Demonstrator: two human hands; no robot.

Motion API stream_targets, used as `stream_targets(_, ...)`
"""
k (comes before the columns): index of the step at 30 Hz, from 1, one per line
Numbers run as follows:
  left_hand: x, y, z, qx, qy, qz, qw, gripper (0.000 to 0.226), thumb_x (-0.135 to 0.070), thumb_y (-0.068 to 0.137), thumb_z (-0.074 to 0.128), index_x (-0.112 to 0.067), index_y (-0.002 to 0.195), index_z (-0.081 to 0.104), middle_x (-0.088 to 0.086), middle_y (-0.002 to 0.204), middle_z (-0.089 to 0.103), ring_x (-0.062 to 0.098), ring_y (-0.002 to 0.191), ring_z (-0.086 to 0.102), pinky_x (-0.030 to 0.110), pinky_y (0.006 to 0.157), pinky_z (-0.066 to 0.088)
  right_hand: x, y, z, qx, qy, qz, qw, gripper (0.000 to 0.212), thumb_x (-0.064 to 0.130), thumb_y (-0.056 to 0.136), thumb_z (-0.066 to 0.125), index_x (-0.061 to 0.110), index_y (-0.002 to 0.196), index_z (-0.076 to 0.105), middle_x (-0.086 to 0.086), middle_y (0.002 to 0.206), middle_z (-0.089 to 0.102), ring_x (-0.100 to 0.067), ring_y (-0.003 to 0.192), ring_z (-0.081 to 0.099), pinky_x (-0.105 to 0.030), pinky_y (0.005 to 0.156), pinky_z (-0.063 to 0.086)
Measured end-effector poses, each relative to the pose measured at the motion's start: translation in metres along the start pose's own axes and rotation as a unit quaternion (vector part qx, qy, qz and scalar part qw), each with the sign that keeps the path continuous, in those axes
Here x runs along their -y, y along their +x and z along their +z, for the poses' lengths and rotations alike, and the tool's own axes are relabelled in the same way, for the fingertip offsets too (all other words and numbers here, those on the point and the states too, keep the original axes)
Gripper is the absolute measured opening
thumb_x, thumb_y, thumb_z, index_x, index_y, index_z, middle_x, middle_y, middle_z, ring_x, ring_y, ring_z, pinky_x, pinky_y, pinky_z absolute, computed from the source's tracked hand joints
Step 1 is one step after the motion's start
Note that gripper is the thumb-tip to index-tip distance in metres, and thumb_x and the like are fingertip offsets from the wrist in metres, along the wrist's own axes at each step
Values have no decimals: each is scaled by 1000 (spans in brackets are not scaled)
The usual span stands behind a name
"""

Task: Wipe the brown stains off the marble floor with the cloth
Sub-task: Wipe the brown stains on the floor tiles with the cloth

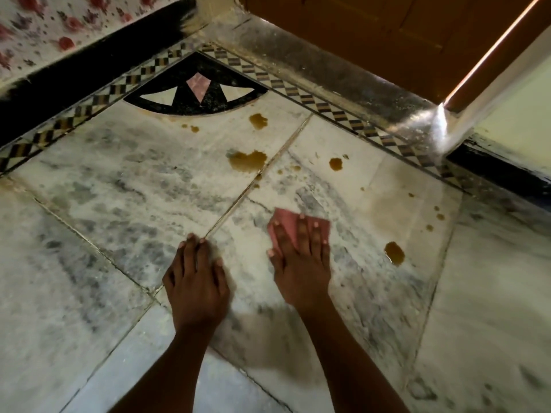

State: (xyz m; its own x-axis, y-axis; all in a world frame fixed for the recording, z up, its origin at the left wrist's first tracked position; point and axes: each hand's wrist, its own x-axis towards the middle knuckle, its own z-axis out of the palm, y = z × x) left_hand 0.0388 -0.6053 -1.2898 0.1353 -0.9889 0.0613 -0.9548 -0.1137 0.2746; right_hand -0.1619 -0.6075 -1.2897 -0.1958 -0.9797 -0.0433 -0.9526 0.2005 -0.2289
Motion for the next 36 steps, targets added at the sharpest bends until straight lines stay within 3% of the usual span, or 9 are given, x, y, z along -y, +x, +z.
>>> stream_targets(4,0,-1,4,5,16,22,1000,61,-38,102,37,-9,155,46,15,167,40,37,153,38,55,114,33,-45,-46,-6,14,9,50,999,61,66,105,24,59,163,6,1,179,-5,-32,165,-7,-54,129,10)
stream_targets(8,4,0,6,24,22,63,997,65,-33,99,33,-10,158,43,11,168,39,36,154,36,57,117,30,-36,6,2,-29,16,124,992,63,67,102,17,54,164,20,-9,178,13,-41,164,7,-61,130,14)
stream_targets(10,5,0,5,29,28,98,994,67,-27,93,37,-8,156,46,12,166,43,34,154,39,56,117,34,-23,10,4,2,19,97,995,65,68,100,14,54,164,20,-8,179,9,-41,164,3,-61,131,9)
stream_targets(15,-17,-5,-1,27,-8,187,982,63,-25,95,36,-4,153,50,17,163,47,38,149,46,55,115,44,-52,-90,-3,-33,17,20,999,58,64,104,32,57,161,27,0,178,19,-31,165,14,-54,129,22)
stream_targets(21,-105,-19,27,18,-76,178,981,63,-33,98,41,-7,155,49,15,165,45,37,152,42,53,117,40,-98,-44,-1,-76,42,151,985,57,64,102,28,58,159,31,-5,177,19,-38,164,10,-56,130,17)
stream_targets(24,-112,-33,40,21,-65,228,971,64,-35,97,45,-13,157,48,12,165,45,34,152,43,51,117,39,-102,-44,-1,-82,26,112,990,56,62,103,32,54,158,37,-7,176,23,-41,163,12,-58,129,18)
stream_targets(27,-105,-28,40,29,-50,265,963,65,-33,96,46,-20,159,46,8,169,41,31,155,39,52,117,39,-115,-96,-8,-67,10,52,996,57,62,104,34,56,161,29,-5,177,19,-38,164,9,-55,130,19)
stream_targets(32,-110,-26,42,49,-36,251,966,61,-38,101,36,-25,161,44,4,171,38,26,159,34,53,120,36,-151,-84,-21,-16,27,192,981,61,68,103,26,64,160,7,0,180,-1,-36,165,-7,-55,131,12)
stream_targets(36,-113,-27,43,43,-29,223,973,61,-39,101,37,-29,160,45,1,171,37,24,158,35,51,119,33,-142,-25,-15,-60,35,217,974,61,67,101,25,56,162,24,-9,178,16,-44,163,1,-61,131,8)
